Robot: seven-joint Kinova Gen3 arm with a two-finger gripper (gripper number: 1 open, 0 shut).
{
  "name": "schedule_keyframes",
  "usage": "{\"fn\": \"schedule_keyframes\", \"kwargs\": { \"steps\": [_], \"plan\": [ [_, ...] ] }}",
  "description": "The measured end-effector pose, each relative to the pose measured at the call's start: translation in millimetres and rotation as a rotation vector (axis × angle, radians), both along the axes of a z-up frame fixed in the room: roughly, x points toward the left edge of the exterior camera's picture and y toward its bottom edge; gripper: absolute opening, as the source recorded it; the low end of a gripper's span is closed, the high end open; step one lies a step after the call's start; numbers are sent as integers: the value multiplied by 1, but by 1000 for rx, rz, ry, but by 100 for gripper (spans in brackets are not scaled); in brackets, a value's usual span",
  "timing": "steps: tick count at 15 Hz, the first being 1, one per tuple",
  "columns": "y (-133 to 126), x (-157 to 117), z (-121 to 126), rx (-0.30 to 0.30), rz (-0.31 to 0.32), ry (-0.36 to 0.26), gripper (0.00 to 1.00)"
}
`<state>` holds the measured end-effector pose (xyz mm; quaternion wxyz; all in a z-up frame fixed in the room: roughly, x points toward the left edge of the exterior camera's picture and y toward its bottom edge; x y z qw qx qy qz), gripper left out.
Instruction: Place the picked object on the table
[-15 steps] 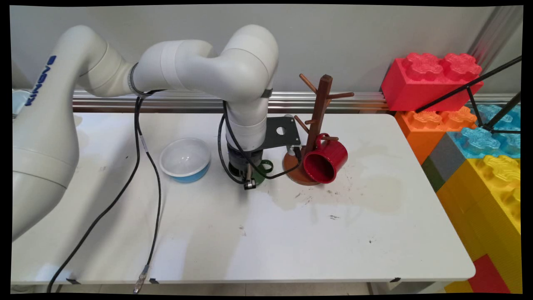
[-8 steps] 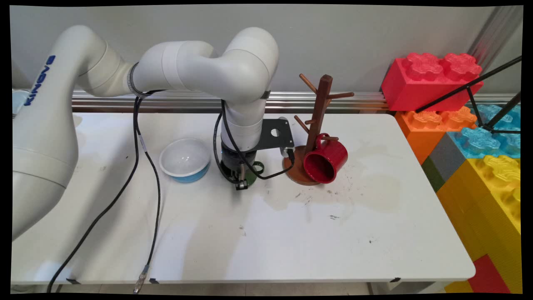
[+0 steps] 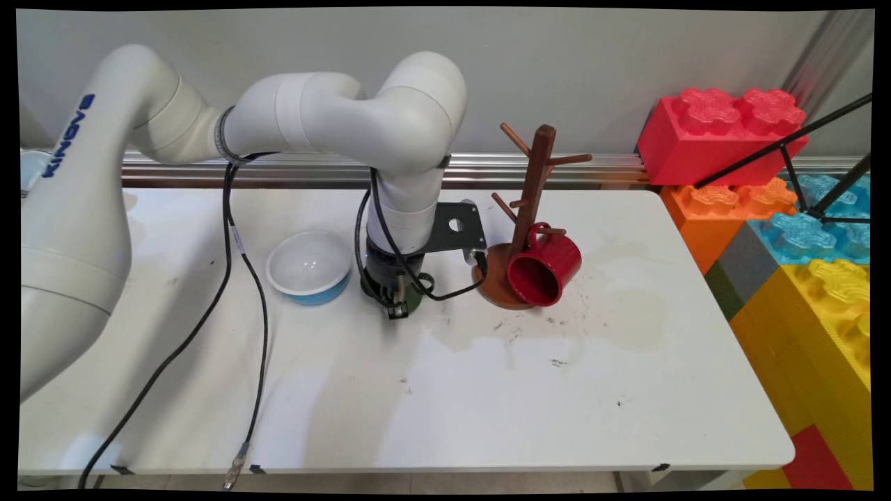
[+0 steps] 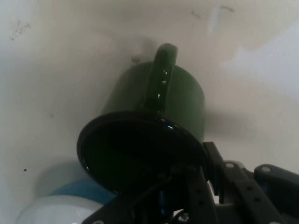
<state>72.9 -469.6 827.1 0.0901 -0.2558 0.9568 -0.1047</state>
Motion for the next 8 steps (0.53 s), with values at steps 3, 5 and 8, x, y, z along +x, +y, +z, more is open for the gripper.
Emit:
{"fn": "schedule_keyframes", "kwargs": {
  "steps": [3, 5, 8],
  "plan": [
    [-2, 0, -3, 5, 3, -3, 100],
    [-3, 1, -5, 7, 7, -4, 100],
    [-4, 2, -7, 7, 21, -2, 100]
  ]
}}
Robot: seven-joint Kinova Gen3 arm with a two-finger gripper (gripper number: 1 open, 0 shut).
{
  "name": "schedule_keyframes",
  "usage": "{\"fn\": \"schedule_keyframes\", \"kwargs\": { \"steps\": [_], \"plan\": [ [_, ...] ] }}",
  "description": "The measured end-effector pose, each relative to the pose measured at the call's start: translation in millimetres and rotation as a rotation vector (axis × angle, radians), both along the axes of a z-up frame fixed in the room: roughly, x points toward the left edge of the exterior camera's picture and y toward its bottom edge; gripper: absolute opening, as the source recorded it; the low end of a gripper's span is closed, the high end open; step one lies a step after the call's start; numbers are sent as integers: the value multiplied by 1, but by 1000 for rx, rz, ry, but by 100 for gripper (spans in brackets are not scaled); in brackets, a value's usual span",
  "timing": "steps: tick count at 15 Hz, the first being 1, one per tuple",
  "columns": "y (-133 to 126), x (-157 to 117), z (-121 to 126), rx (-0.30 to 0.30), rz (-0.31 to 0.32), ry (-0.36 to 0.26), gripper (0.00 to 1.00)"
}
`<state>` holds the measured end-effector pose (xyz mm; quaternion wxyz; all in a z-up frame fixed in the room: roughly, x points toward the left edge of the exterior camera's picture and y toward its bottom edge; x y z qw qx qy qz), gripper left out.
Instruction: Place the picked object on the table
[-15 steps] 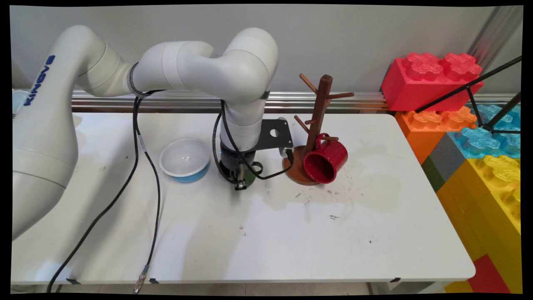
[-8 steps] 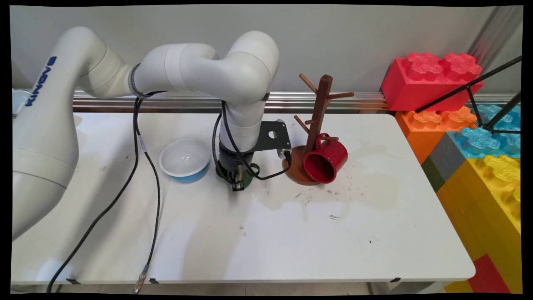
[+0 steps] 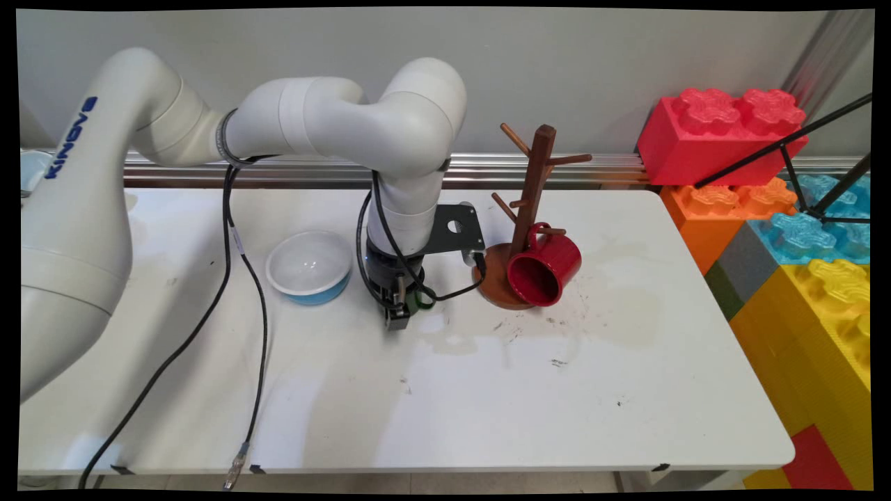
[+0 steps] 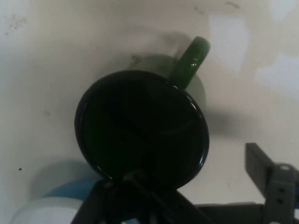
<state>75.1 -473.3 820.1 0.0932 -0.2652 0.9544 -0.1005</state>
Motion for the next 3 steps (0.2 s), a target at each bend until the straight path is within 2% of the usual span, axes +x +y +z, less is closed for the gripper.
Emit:
{"fn": "schedule_keyframes", "kwargs": {
  "steps": [3],
  "plan": [
    [0, 2, -2, 0, 20, 12, 100]
  ]
}}
